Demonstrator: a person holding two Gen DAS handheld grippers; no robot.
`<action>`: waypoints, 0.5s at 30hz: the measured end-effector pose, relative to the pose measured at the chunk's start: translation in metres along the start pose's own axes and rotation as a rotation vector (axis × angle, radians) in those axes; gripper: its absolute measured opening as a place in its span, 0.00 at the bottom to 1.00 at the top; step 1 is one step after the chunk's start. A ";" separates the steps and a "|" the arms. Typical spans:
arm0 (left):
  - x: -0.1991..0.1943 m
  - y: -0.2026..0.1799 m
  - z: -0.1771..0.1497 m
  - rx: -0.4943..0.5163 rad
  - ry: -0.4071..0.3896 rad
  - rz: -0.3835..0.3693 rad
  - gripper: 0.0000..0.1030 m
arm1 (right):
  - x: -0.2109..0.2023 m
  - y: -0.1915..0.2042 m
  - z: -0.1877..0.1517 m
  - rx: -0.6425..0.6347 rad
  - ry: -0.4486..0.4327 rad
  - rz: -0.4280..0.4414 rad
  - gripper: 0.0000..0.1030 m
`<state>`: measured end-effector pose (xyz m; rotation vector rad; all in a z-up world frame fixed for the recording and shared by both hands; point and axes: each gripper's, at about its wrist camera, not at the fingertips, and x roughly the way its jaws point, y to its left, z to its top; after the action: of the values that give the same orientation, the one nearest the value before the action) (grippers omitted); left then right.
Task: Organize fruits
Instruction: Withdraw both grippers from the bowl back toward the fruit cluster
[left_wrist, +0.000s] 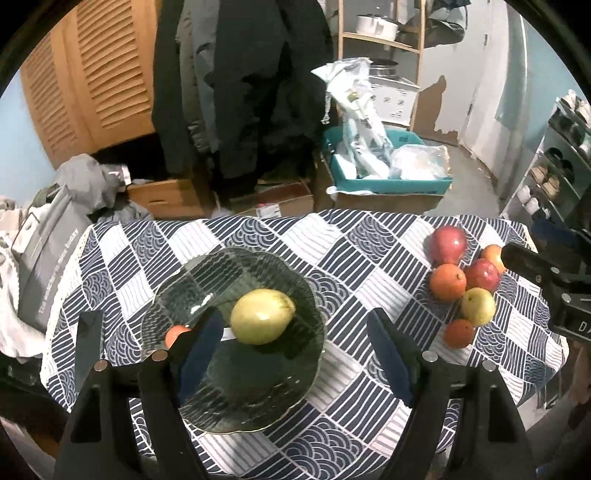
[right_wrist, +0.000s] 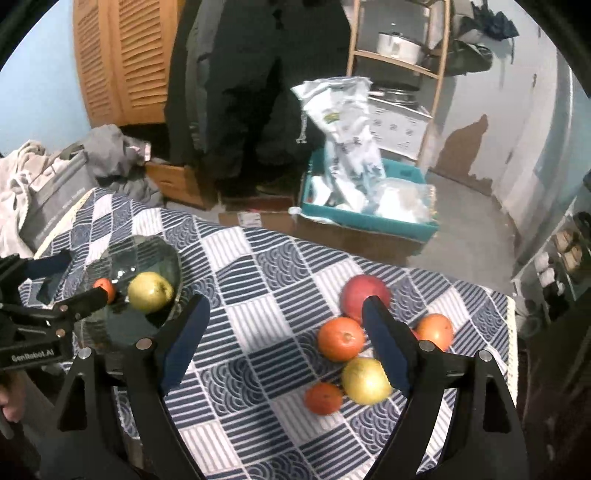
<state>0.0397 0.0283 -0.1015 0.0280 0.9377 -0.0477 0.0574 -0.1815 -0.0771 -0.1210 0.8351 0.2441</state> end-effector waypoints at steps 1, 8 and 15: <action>0.000 -0.003 0.001 0.003 0.001 -0.004 0.79 | -0.001 -0.004 -0.001 0.005 -0.001 -0.004 0.82; 0.005 -0.032 0.006 0.051 0.010 -0.020 0.79 | -0.002 -0.040 -0.016 0.057 0.015 -0.055 0.83; 0.012 -0.060 0.010 0.095 0.023 -0.032 0.79 | -0.002 -0.071 -0.033 0.098 0.034 -0.086 0.83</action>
<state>0.0517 -0.0325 -0.1060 0.1012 0.9582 -0.1216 0.0512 -0.2574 -0.0970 -0.0689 0.8725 0.1206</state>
